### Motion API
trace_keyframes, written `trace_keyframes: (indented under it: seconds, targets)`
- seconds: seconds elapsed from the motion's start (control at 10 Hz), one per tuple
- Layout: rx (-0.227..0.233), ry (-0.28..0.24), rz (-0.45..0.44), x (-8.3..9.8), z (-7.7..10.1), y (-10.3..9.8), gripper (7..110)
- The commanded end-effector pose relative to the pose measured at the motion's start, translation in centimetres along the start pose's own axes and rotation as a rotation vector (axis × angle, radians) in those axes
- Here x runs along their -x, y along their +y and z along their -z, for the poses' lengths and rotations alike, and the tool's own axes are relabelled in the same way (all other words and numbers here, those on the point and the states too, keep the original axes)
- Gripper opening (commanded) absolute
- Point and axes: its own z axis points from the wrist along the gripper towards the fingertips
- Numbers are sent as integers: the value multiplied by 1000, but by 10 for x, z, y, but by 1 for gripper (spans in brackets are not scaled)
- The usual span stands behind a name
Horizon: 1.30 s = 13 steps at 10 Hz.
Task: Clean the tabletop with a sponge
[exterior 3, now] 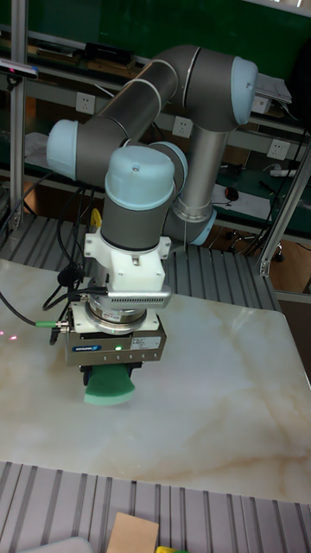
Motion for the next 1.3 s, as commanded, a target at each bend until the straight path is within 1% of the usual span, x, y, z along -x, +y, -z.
trace_keyframes:
  seconds: [0.0, 0.2, 0.3, 0.5, 0.7, 0.8, 1.0, 1.1, 1.2]
  targets:
    - [-2, 19, 48, -6, 4, 5, 7]
    - [-2, 19, 50, -8, 4, 7, 7]
    - [-5, 11, 44, -5, 3, 6, 7]
    - [2, -27, 21, 6, 1, 7, 7]
    - [-9, -56, -8, 16, 0, 5, 7]
    - [-7, -58, -28, 17, 0, 5, 7]
    - [-22, -37, -37, 12, 0, 1, 7]
    - [-20, -34, -46, 11, -1, 1, 7]
    - [-5, -46, -62, 14, 0, 3, 7]
